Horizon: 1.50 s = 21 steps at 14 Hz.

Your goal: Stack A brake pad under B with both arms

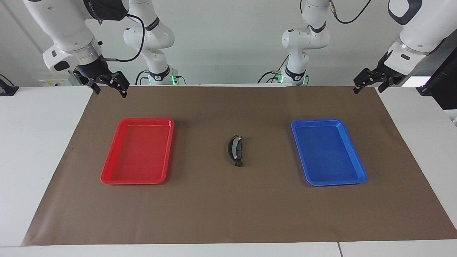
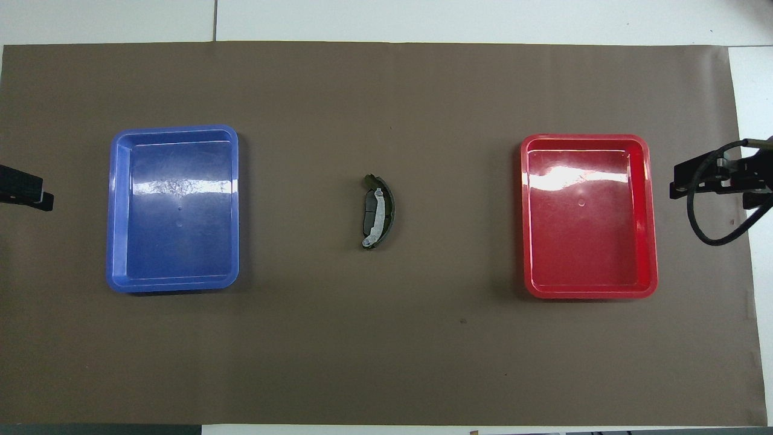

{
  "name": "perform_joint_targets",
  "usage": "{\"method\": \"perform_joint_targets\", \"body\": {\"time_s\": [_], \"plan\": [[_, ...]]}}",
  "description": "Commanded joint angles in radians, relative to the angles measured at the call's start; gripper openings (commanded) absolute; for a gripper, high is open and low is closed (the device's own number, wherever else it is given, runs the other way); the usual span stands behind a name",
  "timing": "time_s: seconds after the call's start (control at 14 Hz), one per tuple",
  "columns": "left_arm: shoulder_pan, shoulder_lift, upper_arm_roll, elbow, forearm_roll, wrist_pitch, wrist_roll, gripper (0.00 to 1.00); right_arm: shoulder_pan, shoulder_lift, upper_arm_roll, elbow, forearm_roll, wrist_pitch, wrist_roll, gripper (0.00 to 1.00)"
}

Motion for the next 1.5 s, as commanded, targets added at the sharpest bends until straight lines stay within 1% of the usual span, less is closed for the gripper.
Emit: {"method": "perform_joint_targets", "body": {"time_s": [0.0,0.21,0.36,0.57,0.86,1.43], "plan": [[0.008,-0.027,-0.007,-0.034,0.015,0.026,0.003,1.0,-0.006,-0.007,0.006,-0.012,-0.011,0.039,-0.034,1.0],[0.004,-0.025,-0.007,-0.034,0.016,0.044,0.015,1.0,-0.004,0.008,0.009,0.019,-0.027,0.017,-0.05,1.0],[-0.003,-0.027,-0.006,-0.037,0.016,0.066,0.017,1.0,-0.002,0.007,0.009,0.016,-0.031,0.016,-0.059,1.0],[-0.006,-0.027,-0.01,-0.043,0.018,0.067,0.072,1.0,-0.002,0.004,0.009,0.013,-0.028,0.014,-0.057,1.0],[-0.006,-0.027,-0.01,-0.044,0.018,0.066,0.074,1.0,-0.002,0.007,0.011,0.022,-0.015,-0.012,-0.057,1.0],[-0.006,-0.029,-0.01,-0.046,0.018,0.066,0.07,1.0,-0.002,-0.001,0.015,0.008,-0.012,-0.007,-0.05,1.0]]}}
